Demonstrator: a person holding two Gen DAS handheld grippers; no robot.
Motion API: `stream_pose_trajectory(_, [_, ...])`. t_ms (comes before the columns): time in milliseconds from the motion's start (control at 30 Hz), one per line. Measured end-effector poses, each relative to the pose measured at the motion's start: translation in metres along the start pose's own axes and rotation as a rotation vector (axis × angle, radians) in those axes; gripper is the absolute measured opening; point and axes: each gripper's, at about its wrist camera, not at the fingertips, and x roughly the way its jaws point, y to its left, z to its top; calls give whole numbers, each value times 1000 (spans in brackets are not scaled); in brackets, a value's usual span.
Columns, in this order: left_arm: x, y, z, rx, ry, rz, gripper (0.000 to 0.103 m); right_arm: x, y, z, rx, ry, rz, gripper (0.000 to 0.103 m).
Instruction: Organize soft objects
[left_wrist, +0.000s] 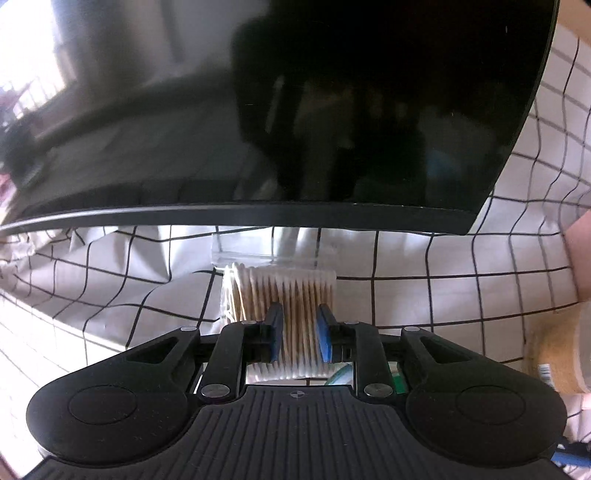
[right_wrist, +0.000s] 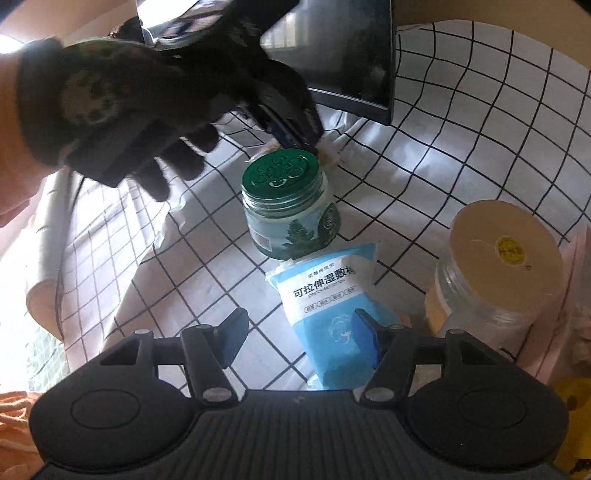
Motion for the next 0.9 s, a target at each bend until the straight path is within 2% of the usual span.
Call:
stream_pose_trajectory(67, [4,-5,1,23,7,3,26,0,-1,-1,5,-6,14,62])
stream_pose_trajectory(100, [5,-8,1,32,8,0,30,0,-1,-2,7,-7,20,62])
stream_pose_trajectory(133, [6,-9,1,41,4,-18,43,0,-2,-2,9,-9,27,62])
stream_pose_trajectory(200, [7,-10,-1,50,0,-68,59,0,-2,-3,11,-11,35,62])
stream_pose_trajectory(300, [-2,-2,-4,18,-26,-84,54,-1,-2,-3,11,-15,38,62])
stream_pose_trajectory(400, [-15,-1,-9,68,-58,-4,53,-3,-3,-4,15,-27,27,62])
stream_pose_trajectory(533, [-12,0,-9,93,-28,60,53,-3,-7,-4,22,-32,34,62])
stream_pose_trajectory(633, [-4,1,-7,65,-17,48,54,-3,-6,-4,13,-34,35,62])
stream_pose_trajectory(667, [-1,-2,-6,73,-11,46,56,-3,-5,-5,11,-35,37,62])
stream_pose_trajectory(733, [5,-4,-4,79,8,21,72,-3,-5,-6,10,-35,43,62])
stream_pose_trajectory(833, [19,-6,1,63,50,-12,87,-2,-5,-6,10,-34,44,62])
stream_pose_trajectory(900, [28,-8,3,65,77,-11,92,-2,-6,-7,7,-33,45,62])
